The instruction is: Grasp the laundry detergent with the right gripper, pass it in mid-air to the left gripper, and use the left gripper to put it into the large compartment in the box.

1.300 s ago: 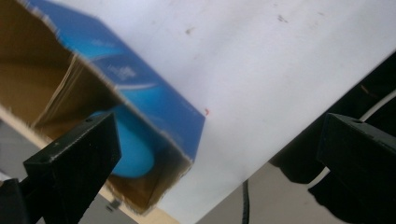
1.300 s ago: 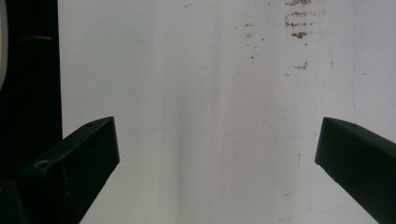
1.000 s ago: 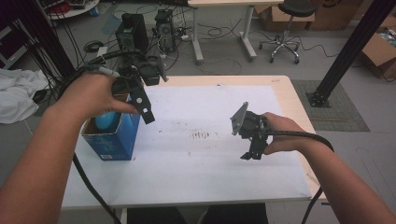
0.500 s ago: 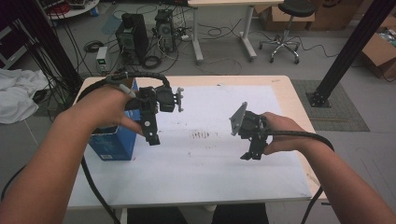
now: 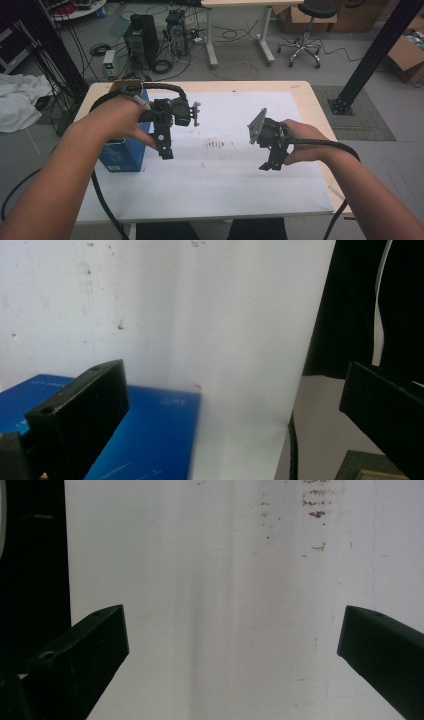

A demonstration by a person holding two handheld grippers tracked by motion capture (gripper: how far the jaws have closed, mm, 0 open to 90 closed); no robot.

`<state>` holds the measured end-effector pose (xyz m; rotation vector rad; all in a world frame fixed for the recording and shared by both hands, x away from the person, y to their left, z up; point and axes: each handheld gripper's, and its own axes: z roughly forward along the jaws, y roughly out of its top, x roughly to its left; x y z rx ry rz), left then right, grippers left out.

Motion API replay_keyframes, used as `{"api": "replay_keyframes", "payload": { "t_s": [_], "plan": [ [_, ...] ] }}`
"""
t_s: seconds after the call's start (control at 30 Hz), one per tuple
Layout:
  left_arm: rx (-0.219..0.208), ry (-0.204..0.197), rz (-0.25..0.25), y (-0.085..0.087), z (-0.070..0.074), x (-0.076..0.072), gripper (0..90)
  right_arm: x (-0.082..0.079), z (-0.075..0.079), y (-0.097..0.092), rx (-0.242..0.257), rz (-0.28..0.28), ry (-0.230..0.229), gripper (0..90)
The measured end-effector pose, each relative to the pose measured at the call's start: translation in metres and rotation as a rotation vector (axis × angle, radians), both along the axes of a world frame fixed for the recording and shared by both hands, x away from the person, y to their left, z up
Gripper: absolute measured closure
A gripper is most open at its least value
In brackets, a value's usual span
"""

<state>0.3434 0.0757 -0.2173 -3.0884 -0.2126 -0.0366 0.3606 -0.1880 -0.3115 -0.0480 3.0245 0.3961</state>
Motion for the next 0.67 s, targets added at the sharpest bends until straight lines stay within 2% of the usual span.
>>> {"api": "replay_keyframes", "payload": {
  "t_s": [0.43,0.67],
  "plan": [
    [-0.001,0.007,-0.024,-0.0068,-0.0028,0.0027,0.1,0.0009,-0.0006,-0.0017,-0.005,-0.01,0.004,0.0],
    [-0.006,0.004,-0.026,-0.0088,-0.0049,-0.0007,0.1,-0.0045,0.0009,-0.0012,-0.009,-0.012,0.002,0.0]
  ]
}}
